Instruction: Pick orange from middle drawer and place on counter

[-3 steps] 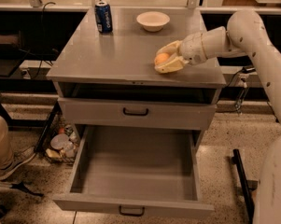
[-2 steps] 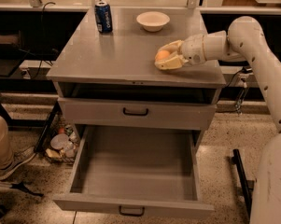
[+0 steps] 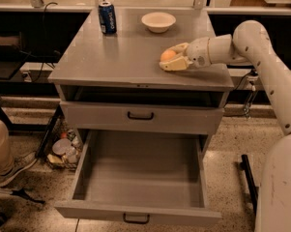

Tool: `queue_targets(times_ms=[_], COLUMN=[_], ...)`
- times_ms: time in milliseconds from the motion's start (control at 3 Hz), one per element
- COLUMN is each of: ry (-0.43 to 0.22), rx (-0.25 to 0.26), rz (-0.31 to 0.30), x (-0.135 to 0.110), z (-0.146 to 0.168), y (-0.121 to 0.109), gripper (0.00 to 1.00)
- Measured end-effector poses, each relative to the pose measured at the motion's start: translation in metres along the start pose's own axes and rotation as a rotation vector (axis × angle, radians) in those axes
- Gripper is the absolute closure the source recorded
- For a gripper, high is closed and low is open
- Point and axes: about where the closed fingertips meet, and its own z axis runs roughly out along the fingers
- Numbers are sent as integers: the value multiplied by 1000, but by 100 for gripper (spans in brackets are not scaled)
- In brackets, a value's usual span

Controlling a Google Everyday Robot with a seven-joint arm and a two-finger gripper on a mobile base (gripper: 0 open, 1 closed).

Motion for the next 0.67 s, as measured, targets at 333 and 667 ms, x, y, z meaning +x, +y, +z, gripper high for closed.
queue_targets(times_ms=[333,667], ry=[4,4], rx=[-4,-4], rz=[17,17], x=[3,3], z=[2,2], y=[-1,-1], gripper=[50,27])
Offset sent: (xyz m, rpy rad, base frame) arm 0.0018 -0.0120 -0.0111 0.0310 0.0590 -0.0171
